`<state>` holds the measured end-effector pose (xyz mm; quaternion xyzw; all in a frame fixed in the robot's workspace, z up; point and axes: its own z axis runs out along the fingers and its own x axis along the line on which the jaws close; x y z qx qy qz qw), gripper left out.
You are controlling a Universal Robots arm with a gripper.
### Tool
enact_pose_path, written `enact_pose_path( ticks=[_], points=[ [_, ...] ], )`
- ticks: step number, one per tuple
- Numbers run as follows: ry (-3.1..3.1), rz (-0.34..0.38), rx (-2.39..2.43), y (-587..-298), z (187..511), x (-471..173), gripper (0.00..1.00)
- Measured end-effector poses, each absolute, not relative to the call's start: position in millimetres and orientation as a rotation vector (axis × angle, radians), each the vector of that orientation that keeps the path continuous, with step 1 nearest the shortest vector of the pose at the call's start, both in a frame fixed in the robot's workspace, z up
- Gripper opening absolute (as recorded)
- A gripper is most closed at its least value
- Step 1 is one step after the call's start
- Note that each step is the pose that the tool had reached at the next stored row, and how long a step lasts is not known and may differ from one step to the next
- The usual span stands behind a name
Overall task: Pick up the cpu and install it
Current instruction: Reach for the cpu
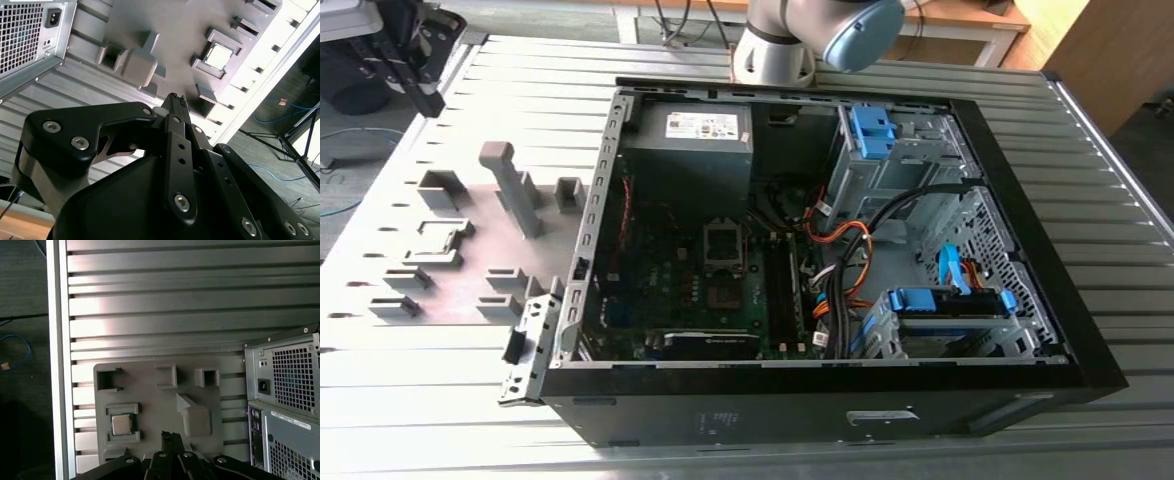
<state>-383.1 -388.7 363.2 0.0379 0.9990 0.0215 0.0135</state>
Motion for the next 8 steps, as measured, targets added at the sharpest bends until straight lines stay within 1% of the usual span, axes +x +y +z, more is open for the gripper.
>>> enact_pose_path(
  ticks=[8],
  points=[
    [3.112, 0.067, 0.118, -389, 355, -398, 0.11]
  ],
)
